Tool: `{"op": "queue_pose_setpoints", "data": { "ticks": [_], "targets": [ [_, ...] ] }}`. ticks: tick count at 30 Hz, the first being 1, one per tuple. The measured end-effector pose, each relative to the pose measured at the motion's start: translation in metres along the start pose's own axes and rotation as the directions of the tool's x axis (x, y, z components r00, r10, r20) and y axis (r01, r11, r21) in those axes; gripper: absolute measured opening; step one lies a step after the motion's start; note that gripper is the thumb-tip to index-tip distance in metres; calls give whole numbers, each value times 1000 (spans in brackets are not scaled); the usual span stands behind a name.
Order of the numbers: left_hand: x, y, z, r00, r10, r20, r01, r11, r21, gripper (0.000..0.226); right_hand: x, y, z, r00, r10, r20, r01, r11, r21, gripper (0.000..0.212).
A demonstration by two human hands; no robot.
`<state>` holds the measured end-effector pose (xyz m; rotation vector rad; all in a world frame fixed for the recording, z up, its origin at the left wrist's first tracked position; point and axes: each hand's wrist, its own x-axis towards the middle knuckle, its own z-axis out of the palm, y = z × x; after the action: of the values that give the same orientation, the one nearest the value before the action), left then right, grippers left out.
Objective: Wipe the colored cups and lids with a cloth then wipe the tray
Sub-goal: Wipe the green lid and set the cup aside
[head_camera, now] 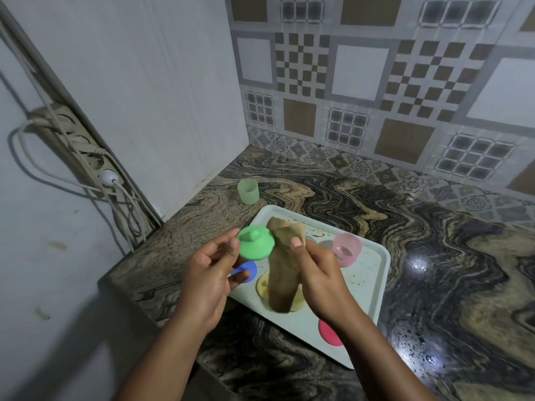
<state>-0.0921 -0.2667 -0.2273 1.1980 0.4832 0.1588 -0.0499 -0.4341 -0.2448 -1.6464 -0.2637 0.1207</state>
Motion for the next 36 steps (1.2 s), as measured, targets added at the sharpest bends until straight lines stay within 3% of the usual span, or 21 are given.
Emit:
{"op": "queue_pose_setpoints", "data": {
  "ticks": [3, 7, 10, 13, 17, 23, 25, 27, 29, 31, 33, 36],
  "targets": [
    [-2, 0, 1, 999, 15, 36, -16, 999, 28, 38, -7, -6, 6, 997, -26, 68, 24, 999, 34, 65],
    [-5, -1, 0, 996, 32, 83, -35, 999, 35, 52, -13, -8, 3, 999, -3, 44, 3, 1000, -17, 54],
    [-4, -1, -1, 999, 28, 17, -29, 999, 20, 51, -22, -5, -2, 981, -193, 29, 195, 961, -194, 40],
    [-4, -1, 0, 1000, 10, 12, -10, 1000, 19, 43, -28, -6, 4, 925, -319, 205, 373, 865, -336, 46],
    [-7, -3, 0, 999, 17, 33, -19, 997, 72, 32, -27, -2, 9, 925, -295, 242, 369, 850, -375, 51],
    [-7, -4, -2, 996, 9, 87, -18, 995, 98, 32, -4, 0, -7, 910, -346, 228, 413, 811, -415, 36],
    [-5, -5, 0, 996, -3, 86, -2, 998, 56, 32, 1, 1, -12, 924, -329, 195, 383, 807, -450, 31],
    [-2, -5, 2, 997, -12, 70, 10, 1000, 26, 31, 3, 3, -15, 970, -218, 107, 243, 873, -422, 40],
    [2, -4, 3, 999, -6, 49, 6, 1000, 13, 30, 3, 6, -16, 999, -52, 16, 54, 970, -237, 51],
    [6, -2, 3, 999, 18, 32, -19, 999, 40, 29, 3, 9, -13, 999, 41, -3, -41, 999, -19, 54],
    [7, -1, 3, 997, 66, 29, -69, 991, 118, 30, 3, 9, -6, 997, 64, 47, -66, 996, 55, 64],
    [7, -2, 5, 990, 137, 40, -142, 956, 257, 33, 1, 4, 2, 997, 39, 71, -38, 999, -6, 73]
  ]
}}
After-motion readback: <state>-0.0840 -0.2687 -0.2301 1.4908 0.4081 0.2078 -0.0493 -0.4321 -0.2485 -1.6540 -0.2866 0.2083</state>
